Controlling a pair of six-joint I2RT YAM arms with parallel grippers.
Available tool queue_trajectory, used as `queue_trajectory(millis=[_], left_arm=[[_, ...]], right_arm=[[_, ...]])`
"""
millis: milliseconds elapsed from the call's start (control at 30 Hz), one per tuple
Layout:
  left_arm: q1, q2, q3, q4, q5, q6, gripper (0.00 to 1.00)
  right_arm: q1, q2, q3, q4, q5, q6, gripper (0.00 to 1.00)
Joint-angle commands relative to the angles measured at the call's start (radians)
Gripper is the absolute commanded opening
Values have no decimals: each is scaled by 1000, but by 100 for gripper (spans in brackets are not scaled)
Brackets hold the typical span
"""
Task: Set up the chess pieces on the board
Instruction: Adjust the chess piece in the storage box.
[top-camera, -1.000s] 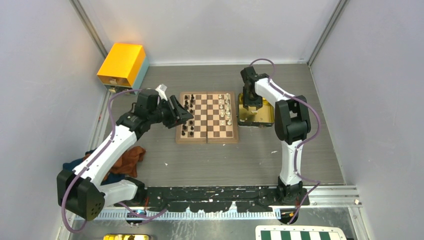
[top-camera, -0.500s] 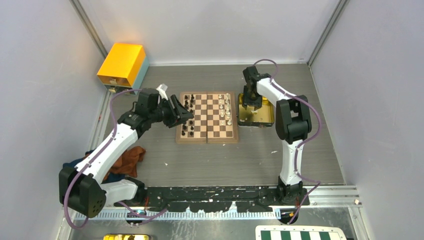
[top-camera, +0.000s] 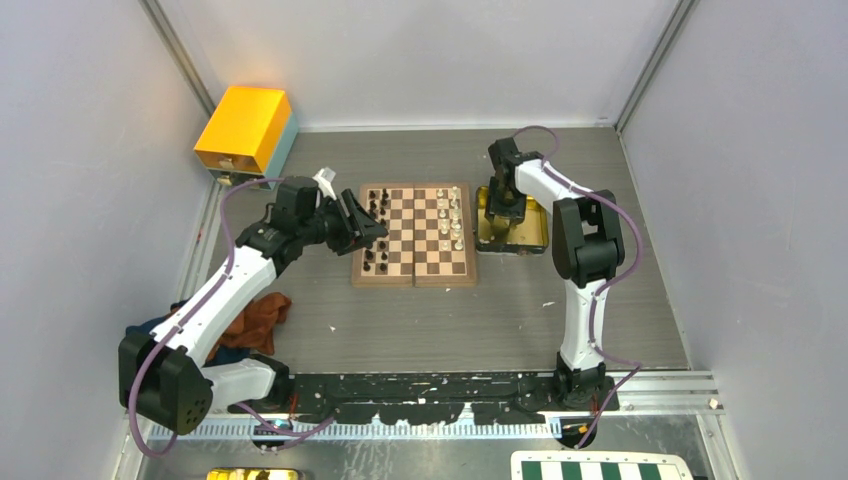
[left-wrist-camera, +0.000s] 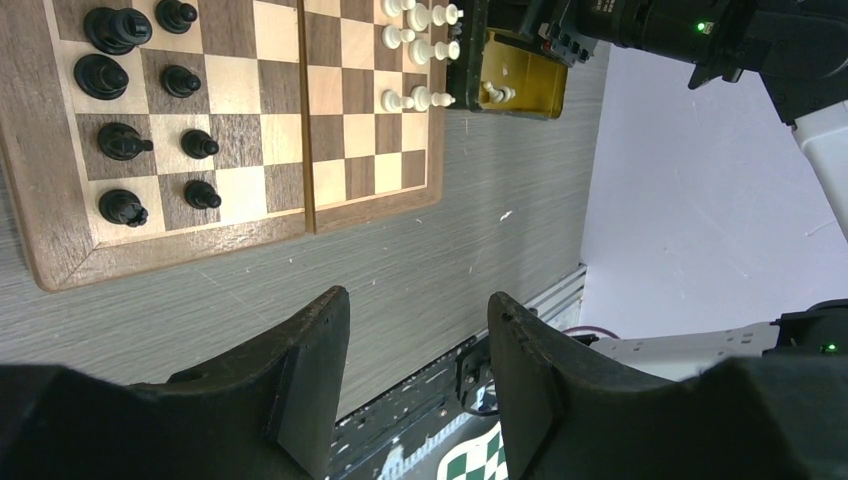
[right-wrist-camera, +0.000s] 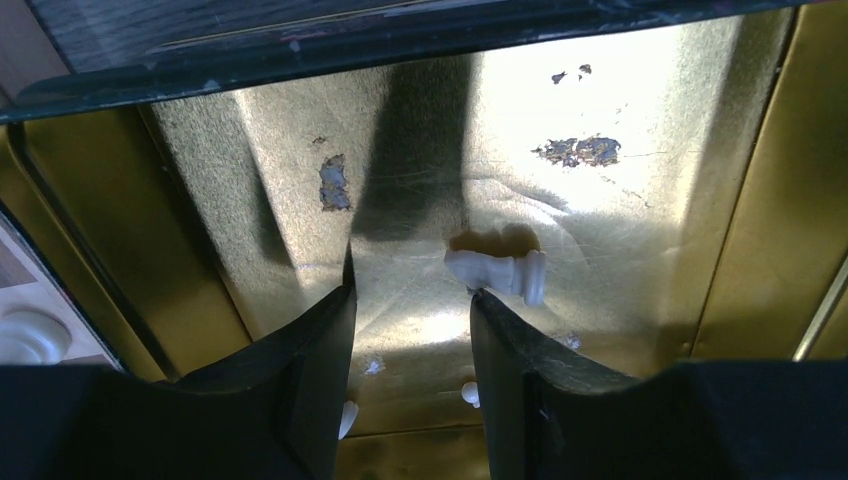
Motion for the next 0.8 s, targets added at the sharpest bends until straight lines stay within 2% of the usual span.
queue_trajectory(millis=[0, 467, 767], left_arm=[[10, -3, 23, 43, 29, 17, 54], [10, -5, 2, 60, 37, 12, 54], [11, -8, -5, 61, 40, 20, 54]], right_arm=[[-4, -39, -16, 23, -1, 19, 52], [-8, -115, -70, 58, 101, 22, 52], [-23, -95, -55, 89, 100, 19, 52]])
